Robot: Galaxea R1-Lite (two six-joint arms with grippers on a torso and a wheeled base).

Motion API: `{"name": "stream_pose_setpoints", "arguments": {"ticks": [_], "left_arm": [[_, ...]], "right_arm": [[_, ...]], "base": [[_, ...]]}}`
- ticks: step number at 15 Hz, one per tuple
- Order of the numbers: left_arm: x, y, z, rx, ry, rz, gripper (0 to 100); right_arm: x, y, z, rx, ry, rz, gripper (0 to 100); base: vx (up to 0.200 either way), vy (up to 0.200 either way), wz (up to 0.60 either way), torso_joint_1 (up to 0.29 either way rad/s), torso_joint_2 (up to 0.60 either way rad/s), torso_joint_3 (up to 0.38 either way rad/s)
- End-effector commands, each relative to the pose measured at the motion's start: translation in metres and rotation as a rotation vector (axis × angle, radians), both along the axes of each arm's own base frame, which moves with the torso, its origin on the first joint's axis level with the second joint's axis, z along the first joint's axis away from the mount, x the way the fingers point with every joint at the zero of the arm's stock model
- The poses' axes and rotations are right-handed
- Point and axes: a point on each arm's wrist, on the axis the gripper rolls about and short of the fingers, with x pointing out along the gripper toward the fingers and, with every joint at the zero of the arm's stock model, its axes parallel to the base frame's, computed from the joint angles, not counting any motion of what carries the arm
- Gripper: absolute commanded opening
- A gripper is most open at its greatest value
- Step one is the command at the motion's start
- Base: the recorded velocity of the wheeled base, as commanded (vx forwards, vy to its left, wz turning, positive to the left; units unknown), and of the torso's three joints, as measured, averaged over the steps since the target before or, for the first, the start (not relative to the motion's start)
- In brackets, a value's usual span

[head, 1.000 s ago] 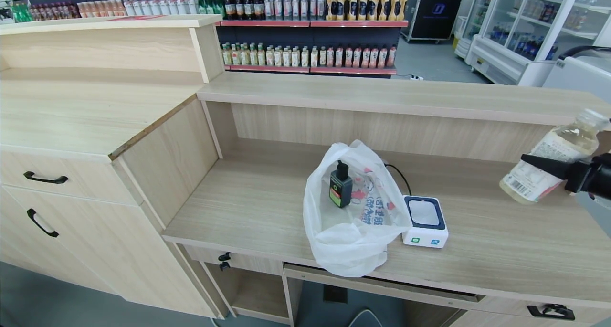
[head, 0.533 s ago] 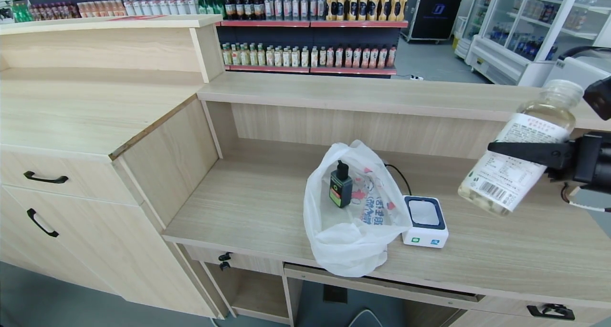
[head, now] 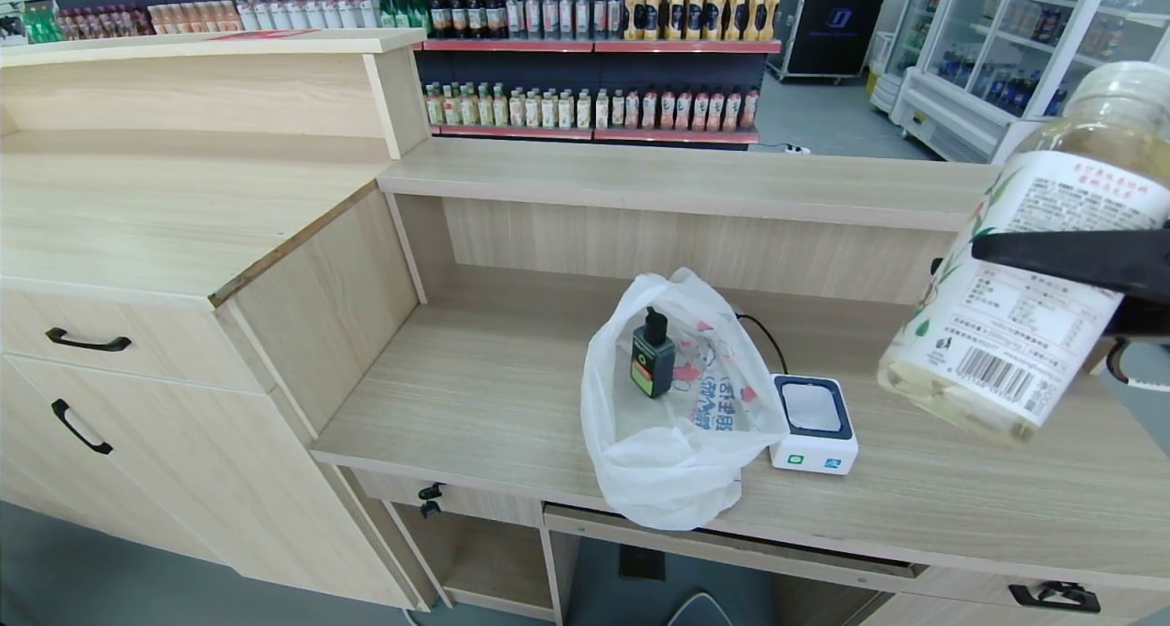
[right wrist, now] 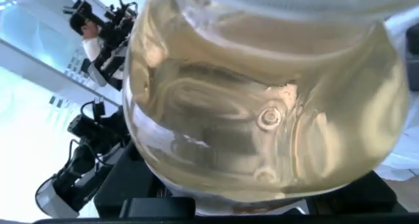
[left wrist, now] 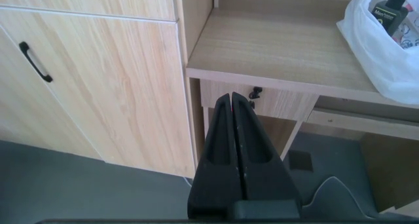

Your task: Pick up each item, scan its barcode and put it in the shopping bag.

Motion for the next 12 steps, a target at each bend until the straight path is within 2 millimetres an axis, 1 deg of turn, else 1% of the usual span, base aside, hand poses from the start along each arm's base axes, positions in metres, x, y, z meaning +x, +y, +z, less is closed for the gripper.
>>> {"name": "stream_pose_setpoints", "arguments": {"ticks": [1, 2, 7, 12], "left_arm": [[0.0, 0.0, 0.0, 0.0, 0.0, 0.001, 0], [0.0, 0.0, 0.0, 0.0, 0.0, 0.001, 0], [0.0, 0.0, 0.0, 0.0, 0.0, 0.001, 0], [0.0, 0.0, 0.0, 0.0, 0.0, 0.001, 0]], "right_arm": [[-0.016, 0.01, 0.008, 0.008, -0.04, 0.069, 0], [-0.023, 0.015, 0.009, 0.011, -0.052, 0.111, 0], [-0.045, 0.025, 0.014, 0.023, -0.091, 0.216, 0], [-0.051, 0.026, 0.01, 0.023, -0.087, 0.241, 0]], "base": [[0.0, 0.0, 0.0, 0.0, 0.0, 0.0], [0.0, 0.0, 0.0, 0.0, 0.0, 0.0], [0.0, 0.0, 0.0, 0.0, 0.0, 0.0], [0.0, 0.0, 0.0, 0.0, 0.0, 0.0]]}}
